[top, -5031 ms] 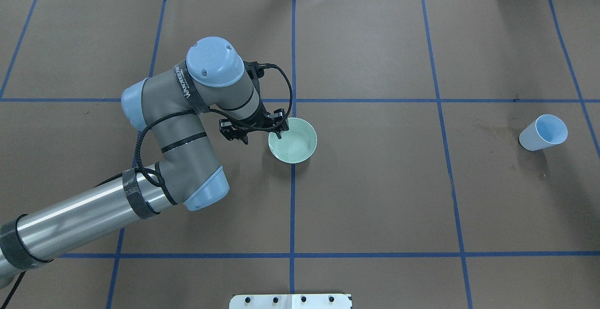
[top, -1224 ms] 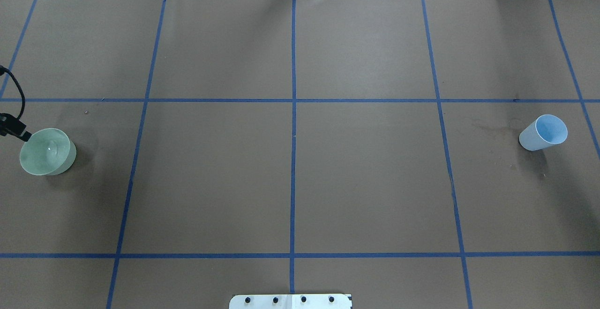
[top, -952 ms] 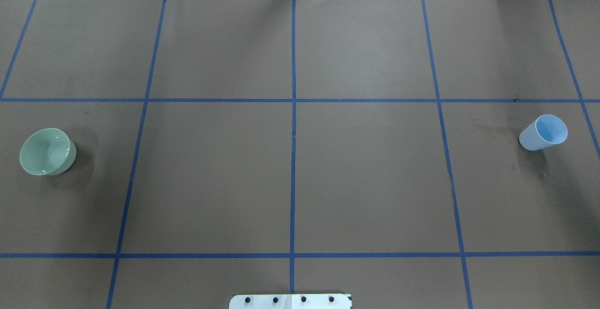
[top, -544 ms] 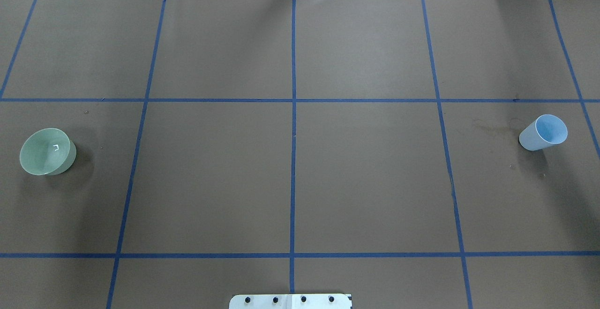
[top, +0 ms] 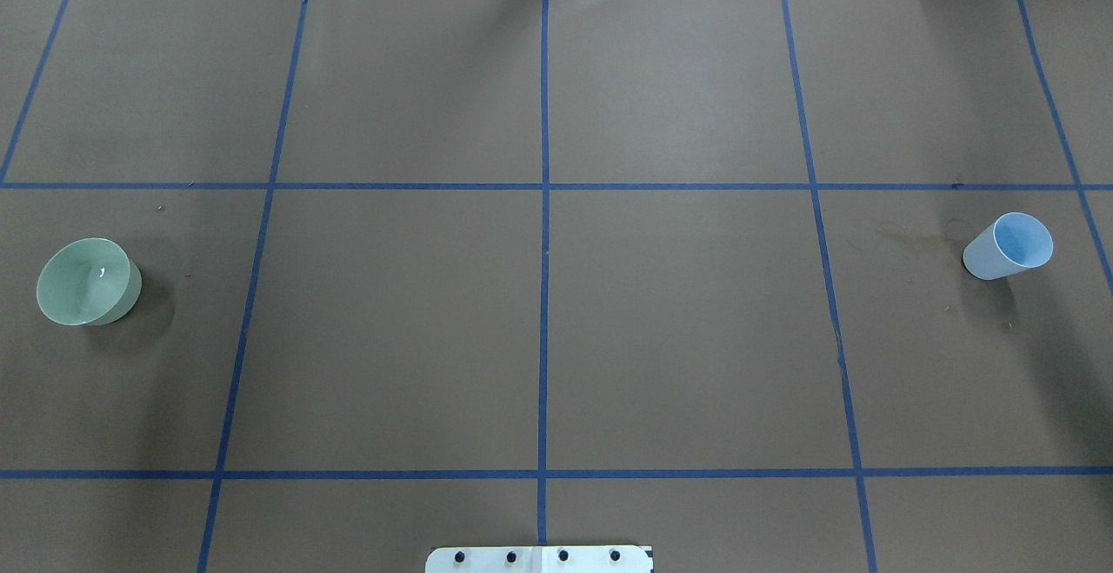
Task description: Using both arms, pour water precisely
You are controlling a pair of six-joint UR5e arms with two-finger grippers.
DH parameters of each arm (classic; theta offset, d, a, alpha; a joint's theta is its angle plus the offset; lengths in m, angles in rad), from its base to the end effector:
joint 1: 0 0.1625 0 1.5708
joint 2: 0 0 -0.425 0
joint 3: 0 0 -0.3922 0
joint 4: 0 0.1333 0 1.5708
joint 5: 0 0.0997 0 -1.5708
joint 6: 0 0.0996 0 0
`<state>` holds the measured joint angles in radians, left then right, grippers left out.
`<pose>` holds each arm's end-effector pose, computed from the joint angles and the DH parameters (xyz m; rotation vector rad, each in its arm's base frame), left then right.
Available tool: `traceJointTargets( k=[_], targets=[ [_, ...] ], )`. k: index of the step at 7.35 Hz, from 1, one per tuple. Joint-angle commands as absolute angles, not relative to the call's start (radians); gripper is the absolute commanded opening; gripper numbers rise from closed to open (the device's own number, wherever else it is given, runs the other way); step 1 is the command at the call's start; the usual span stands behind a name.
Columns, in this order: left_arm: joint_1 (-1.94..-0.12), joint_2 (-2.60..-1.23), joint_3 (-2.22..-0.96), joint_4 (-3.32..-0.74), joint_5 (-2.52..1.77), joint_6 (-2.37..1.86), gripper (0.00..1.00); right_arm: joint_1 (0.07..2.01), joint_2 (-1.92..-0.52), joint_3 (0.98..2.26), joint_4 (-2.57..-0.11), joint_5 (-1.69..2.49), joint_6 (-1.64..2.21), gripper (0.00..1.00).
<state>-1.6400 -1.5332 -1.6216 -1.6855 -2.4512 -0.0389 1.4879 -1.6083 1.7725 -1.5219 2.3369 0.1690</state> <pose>-0.0898 -0.4781 0.6322 0.1328 0.8772 -0.0446 0.0240 -0.4873 0.5722 0.1051 -0.7823 0.0000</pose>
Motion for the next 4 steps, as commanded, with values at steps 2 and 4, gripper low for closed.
traceJointTargets(
  k=[2,4],
  targets=[
    [-1.568,-1.537,-1.699,-1.62,-2.422,-0.058,1.0,1.488,-1.603,1.727,-1.525,2.37,0.17,0.99],
    [-1.542,-1.474,-1.757,-1.618,-2.405,-0.06,1.0,1.491,-1.601,1.723,-1.522,2.423,0.169,0.99]
  ],
)
